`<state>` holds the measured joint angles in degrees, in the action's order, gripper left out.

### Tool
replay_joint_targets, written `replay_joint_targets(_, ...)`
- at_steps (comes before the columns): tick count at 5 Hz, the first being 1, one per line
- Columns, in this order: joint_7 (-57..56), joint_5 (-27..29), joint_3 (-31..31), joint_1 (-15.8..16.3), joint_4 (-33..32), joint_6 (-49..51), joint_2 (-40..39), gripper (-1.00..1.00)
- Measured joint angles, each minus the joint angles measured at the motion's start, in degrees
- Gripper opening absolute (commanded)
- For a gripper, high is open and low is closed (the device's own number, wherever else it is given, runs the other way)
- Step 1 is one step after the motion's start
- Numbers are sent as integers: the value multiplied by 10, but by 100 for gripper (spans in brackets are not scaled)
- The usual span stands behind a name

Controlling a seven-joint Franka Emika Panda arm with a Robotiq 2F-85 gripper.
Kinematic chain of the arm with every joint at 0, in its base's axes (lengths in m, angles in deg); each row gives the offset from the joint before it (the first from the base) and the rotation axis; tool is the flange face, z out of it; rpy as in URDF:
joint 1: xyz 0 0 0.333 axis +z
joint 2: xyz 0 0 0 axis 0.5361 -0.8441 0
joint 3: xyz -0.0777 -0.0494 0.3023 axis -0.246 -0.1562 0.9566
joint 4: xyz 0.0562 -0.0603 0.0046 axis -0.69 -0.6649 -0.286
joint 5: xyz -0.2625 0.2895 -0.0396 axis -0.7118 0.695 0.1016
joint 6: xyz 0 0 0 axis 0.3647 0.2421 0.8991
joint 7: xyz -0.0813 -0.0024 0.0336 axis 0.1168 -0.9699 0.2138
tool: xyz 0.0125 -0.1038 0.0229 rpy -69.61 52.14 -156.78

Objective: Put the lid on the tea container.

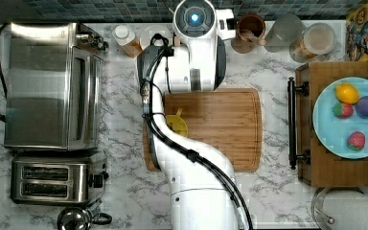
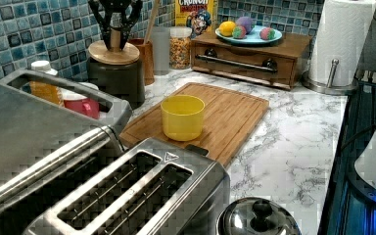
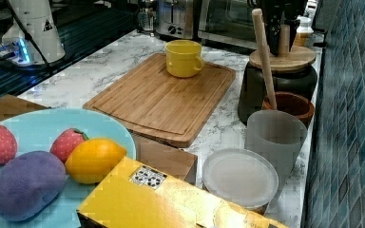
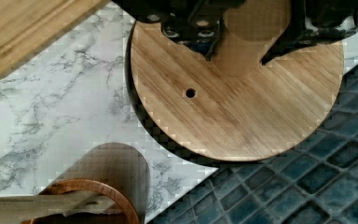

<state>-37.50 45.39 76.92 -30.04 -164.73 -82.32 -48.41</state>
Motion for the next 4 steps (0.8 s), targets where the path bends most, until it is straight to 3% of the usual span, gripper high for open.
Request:
replay_joint_targets(1, 1, -1, 0, 1, 29, 33, -15, 100)
replay_joint_targets(4, 3, -1, -3, 3, 64, 45, -33, 100)
